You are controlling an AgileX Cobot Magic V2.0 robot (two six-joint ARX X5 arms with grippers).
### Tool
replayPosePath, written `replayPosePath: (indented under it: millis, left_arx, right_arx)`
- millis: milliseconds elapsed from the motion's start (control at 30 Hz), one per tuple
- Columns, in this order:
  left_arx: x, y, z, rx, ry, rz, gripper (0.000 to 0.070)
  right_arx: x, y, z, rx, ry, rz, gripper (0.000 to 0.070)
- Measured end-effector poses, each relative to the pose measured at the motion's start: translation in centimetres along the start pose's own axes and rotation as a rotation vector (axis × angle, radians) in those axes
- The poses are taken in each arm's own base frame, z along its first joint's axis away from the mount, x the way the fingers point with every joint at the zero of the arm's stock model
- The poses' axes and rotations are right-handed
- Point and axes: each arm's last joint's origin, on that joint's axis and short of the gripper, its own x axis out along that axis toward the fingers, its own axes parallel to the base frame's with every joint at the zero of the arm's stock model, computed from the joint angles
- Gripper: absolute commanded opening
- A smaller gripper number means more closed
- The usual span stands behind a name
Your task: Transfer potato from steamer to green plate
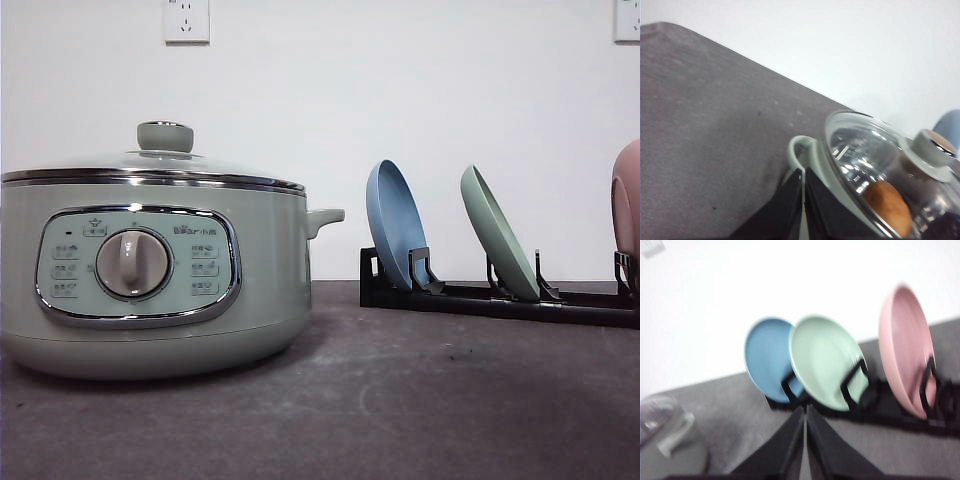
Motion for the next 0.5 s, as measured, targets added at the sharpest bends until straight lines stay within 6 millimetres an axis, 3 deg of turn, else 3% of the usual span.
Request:
replayPosePath:
  millis: [233, 500]
  left_arx:
    - [-0.5, -2.1, 3.5, 0.026, 0.063, -0.089, 0.0002]
    - [-0.8, -4.6, 7.5, 0.14, 0.215, -0.191, 0.0001]
  right_arx:
    - [-0.2, 1.7, 4.0, -0.023, 0.044, -0.016, 0.0]
    - [0.7, 3.2, 8.1, -0.097, 0.213, 0.006, 0.0]
